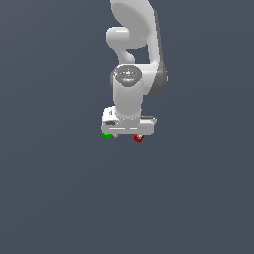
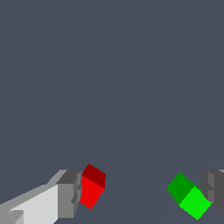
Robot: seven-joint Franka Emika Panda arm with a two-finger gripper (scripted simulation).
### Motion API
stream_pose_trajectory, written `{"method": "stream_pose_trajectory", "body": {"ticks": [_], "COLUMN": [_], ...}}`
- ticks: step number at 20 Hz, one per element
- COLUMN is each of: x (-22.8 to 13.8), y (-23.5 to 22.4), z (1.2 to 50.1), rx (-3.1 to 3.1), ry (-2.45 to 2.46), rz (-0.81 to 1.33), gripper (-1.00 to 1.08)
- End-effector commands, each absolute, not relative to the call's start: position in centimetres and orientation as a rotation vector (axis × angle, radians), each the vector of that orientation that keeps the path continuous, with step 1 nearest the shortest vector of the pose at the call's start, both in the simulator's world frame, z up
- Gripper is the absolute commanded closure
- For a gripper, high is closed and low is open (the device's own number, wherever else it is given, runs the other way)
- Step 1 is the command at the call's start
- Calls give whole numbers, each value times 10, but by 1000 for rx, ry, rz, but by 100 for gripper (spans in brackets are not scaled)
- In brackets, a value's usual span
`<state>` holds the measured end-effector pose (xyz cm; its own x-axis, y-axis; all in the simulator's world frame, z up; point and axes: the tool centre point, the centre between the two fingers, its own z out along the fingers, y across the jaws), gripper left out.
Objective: Stack the red cube on top of the green cube.
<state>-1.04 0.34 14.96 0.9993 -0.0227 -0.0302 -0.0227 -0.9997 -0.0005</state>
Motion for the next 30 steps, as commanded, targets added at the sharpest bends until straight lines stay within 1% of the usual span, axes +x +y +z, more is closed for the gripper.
{"method": "stream_pose_trajectory", "body": {"ticks": [1,12,30], "x": [-10,-24,-81], "y": [3,8,45], "z": [150,139,89], "rx": [-3140,-3137,-3059], "ry": [36,157,714], "rz": [47,41,11], "gripper": [-92,-92,-92]}}
